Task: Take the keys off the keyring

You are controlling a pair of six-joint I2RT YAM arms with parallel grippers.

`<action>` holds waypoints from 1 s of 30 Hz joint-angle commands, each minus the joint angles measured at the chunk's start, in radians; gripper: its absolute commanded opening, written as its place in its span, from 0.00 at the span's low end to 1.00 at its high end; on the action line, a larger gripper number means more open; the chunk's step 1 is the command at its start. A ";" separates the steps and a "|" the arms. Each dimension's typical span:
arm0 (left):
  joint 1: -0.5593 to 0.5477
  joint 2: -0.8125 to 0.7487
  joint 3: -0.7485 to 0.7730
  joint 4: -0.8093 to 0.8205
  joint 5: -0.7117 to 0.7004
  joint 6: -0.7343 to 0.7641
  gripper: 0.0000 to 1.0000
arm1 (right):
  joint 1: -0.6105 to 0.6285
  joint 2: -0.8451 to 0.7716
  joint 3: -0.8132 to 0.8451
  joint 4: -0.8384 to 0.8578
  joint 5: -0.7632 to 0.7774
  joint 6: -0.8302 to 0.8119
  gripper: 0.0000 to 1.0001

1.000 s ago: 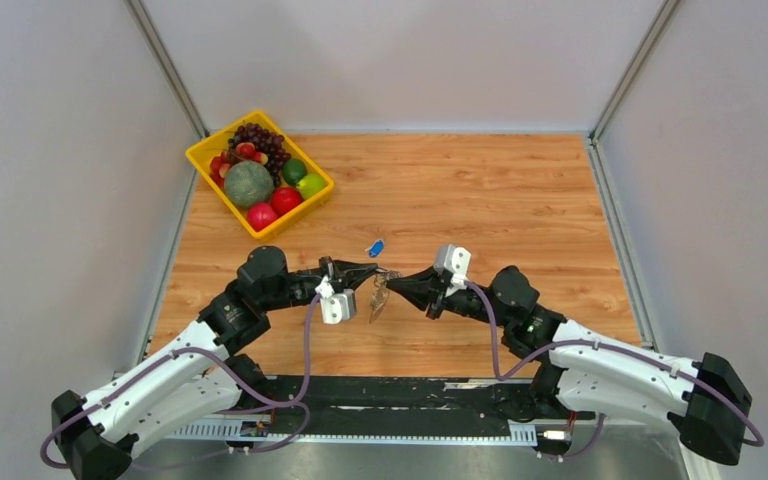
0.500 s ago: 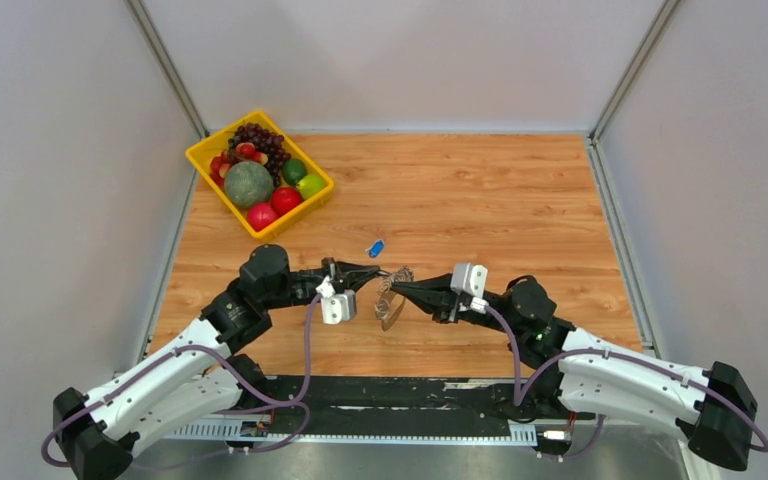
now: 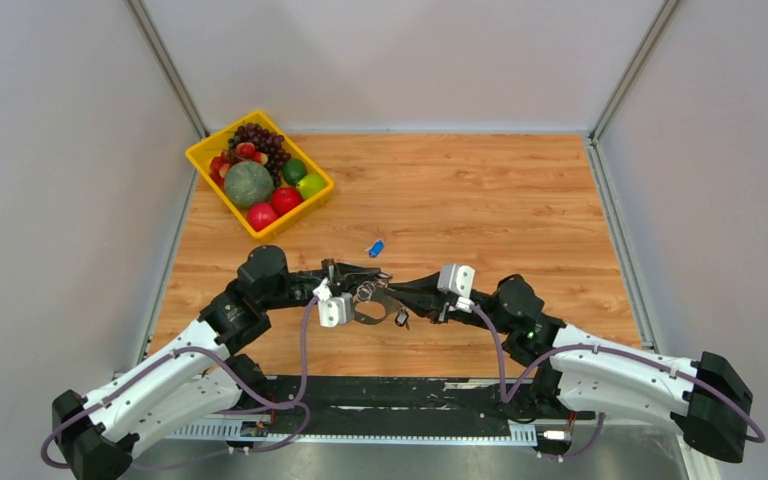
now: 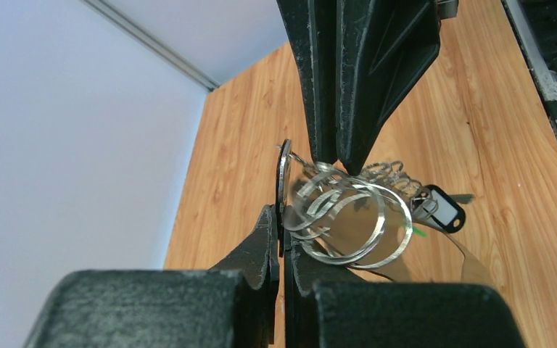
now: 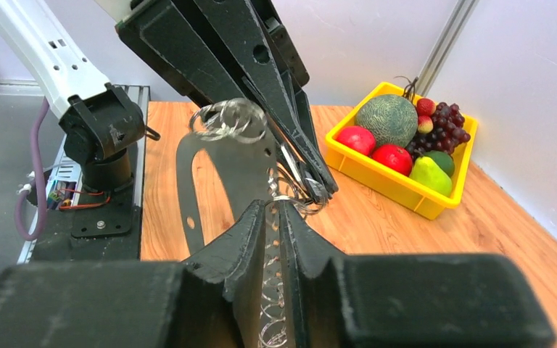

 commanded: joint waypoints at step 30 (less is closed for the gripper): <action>-0.005 -0.021 0.014 0.037 0.034 -0.004 0.00 | -0.001 0.031 0.076 -0.006 0.124 0.145 0.25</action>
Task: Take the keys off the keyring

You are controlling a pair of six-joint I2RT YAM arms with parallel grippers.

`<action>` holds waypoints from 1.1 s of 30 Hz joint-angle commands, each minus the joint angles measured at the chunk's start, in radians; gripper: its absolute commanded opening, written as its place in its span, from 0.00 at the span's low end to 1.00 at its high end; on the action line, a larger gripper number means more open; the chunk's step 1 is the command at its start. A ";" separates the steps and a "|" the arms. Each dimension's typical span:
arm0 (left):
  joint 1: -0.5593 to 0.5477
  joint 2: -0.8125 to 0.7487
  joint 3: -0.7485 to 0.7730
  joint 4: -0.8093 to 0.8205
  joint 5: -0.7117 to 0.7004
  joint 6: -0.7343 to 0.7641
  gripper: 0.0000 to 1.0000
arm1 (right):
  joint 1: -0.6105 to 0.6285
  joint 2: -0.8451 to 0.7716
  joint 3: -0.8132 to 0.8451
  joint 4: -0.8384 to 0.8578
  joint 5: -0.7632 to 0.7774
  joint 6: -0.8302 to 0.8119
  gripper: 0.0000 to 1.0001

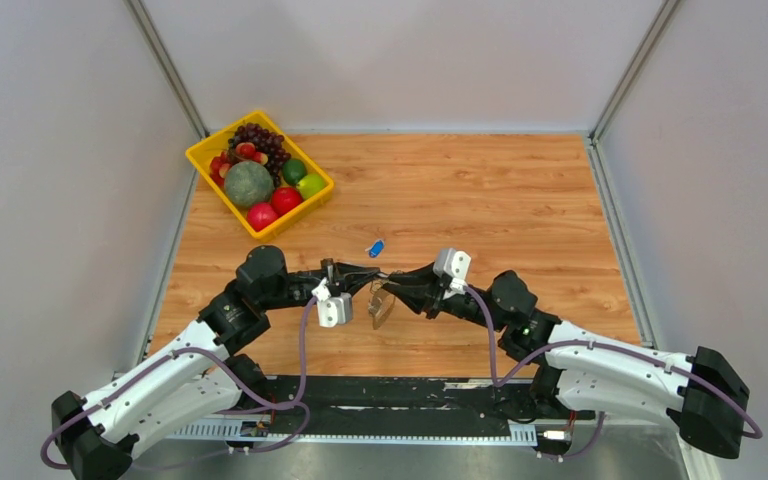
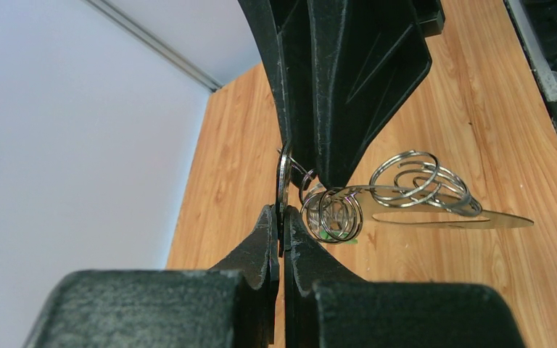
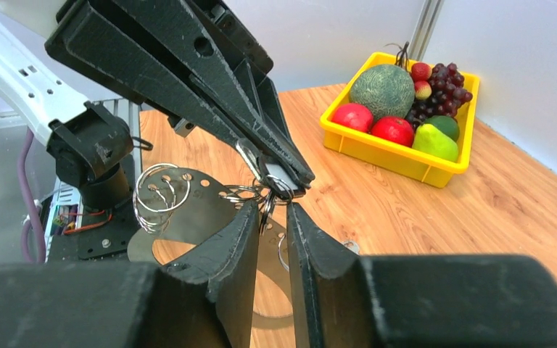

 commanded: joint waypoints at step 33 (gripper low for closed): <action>-0.004 -0.001 0.013 0.036 -0.027 -0.020 0.00 | 0.000 -0.127 -0.084 0.359 0.178 0.185 0.00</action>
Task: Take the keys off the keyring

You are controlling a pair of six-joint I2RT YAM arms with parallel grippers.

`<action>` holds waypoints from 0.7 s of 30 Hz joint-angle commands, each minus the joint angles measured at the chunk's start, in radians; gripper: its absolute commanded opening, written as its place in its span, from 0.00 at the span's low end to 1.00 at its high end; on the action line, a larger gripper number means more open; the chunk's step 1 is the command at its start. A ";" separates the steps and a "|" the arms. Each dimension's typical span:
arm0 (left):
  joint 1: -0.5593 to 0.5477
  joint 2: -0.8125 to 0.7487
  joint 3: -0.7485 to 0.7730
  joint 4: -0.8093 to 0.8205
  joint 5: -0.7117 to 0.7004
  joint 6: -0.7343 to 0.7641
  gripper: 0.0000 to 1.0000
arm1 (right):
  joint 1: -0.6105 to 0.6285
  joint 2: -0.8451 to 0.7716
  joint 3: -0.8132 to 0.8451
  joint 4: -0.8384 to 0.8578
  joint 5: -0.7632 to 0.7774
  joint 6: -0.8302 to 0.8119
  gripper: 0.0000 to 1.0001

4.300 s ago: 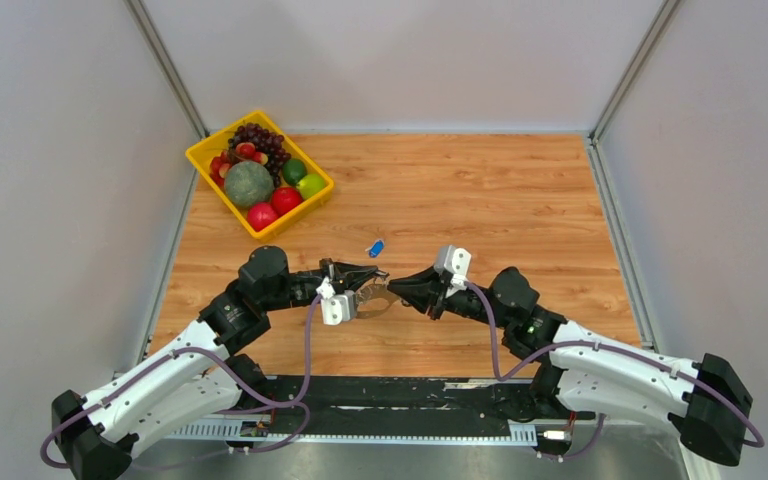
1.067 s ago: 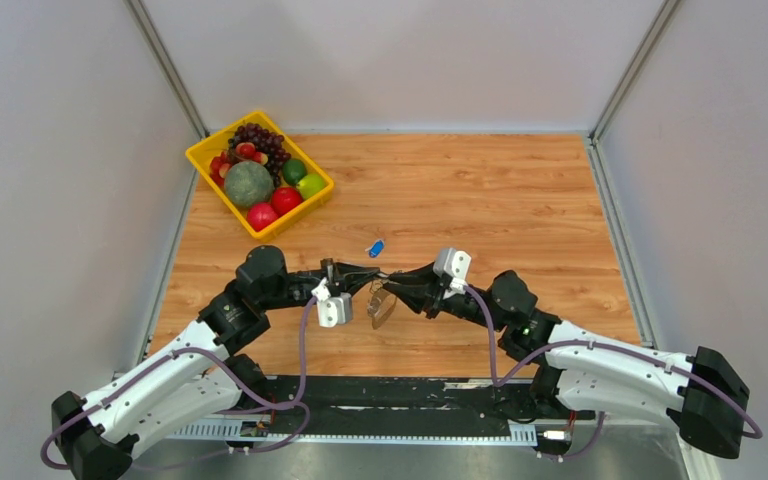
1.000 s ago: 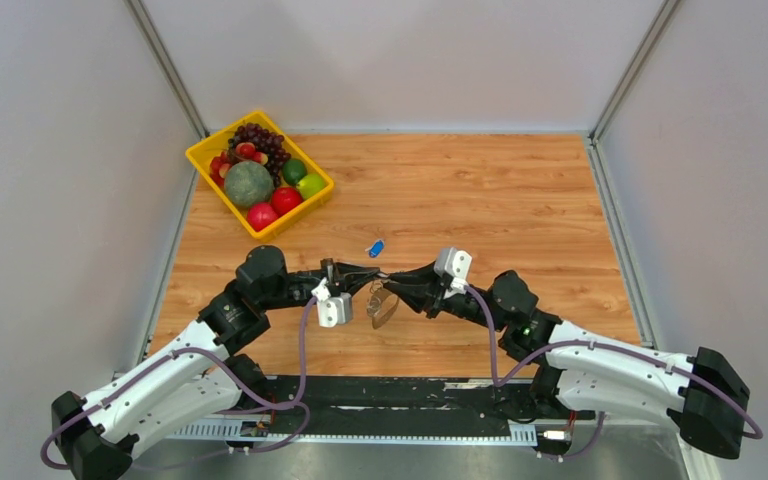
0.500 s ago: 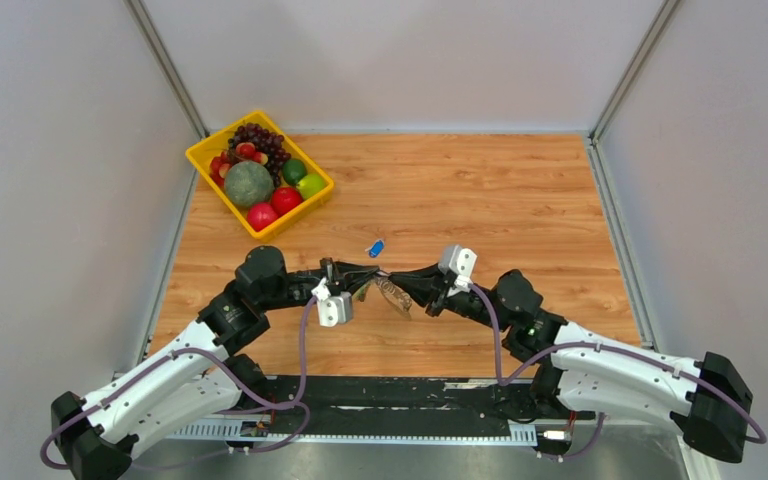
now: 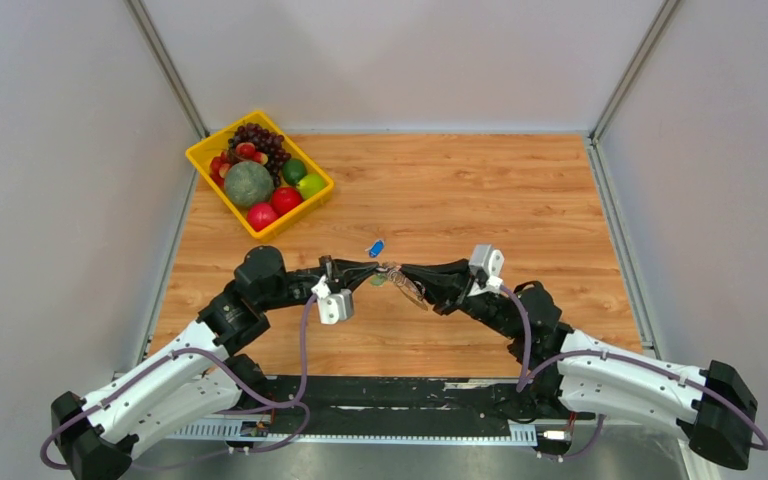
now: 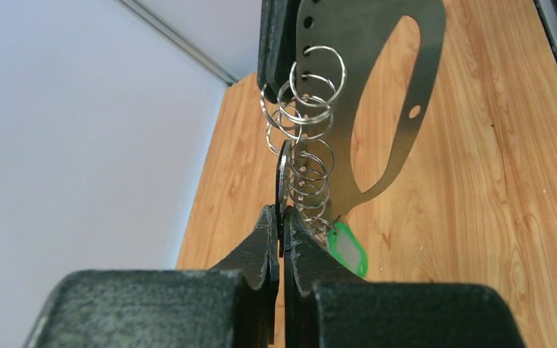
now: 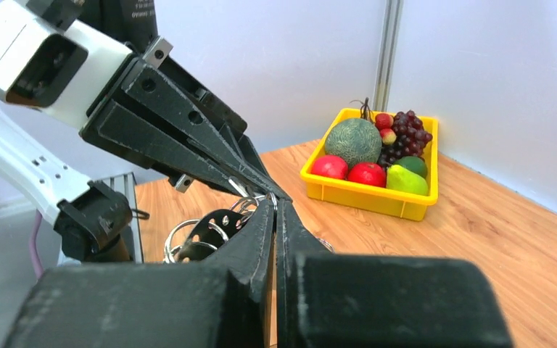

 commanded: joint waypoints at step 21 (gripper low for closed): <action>-0.004 -0.010 0.020 -0.004 0.023 -0.015 0.00 | 0.000 0.197 -0.068 0.495 0.122 0.333 0.23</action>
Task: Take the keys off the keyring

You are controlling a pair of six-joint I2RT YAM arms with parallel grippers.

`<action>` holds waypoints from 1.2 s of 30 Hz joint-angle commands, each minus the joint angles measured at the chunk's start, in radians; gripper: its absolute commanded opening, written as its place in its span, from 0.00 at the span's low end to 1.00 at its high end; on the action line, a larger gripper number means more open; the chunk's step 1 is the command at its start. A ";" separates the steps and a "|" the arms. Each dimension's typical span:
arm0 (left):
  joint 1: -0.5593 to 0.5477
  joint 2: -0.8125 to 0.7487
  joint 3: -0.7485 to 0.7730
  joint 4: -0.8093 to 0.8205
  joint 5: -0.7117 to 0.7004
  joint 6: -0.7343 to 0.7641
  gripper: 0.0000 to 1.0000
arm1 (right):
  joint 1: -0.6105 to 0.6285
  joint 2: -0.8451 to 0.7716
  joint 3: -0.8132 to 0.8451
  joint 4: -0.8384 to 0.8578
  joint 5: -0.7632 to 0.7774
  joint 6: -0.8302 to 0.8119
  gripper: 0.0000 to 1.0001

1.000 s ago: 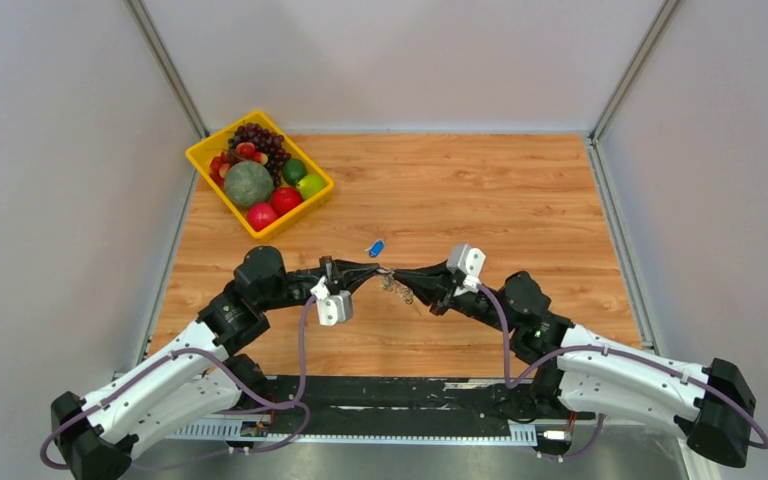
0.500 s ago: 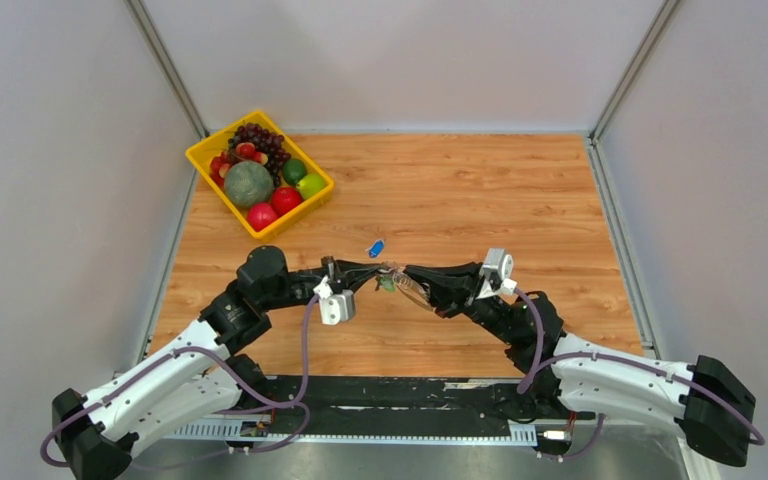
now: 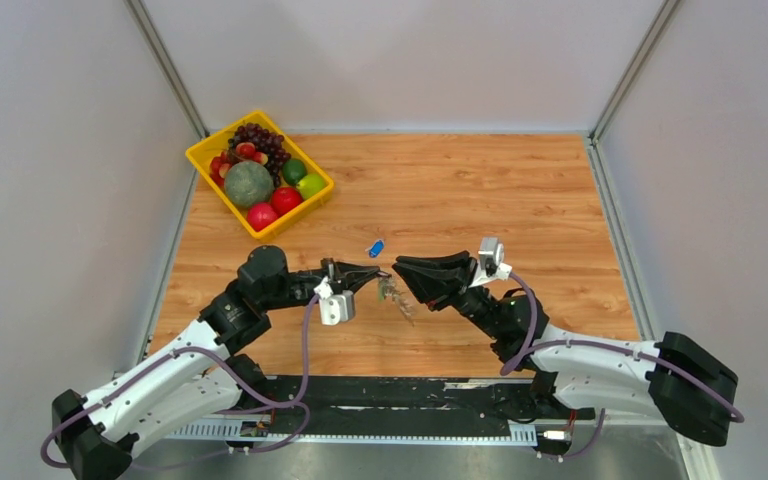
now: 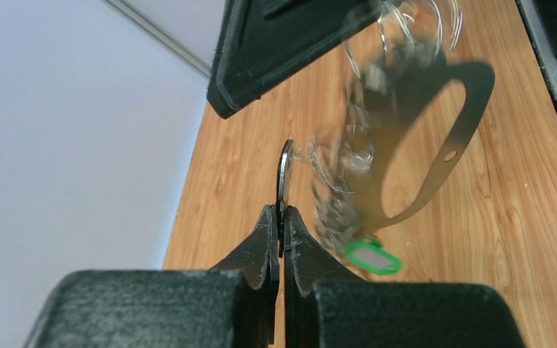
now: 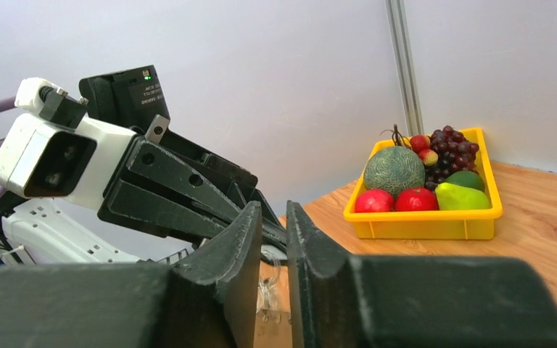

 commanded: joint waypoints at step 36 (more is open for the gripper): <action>-0.050 0.164 0.254 -0.351 -0.275 -0.172 0.00 | 0.001 -0.136 0.420 -1.134 -0.135 -0.211 0.53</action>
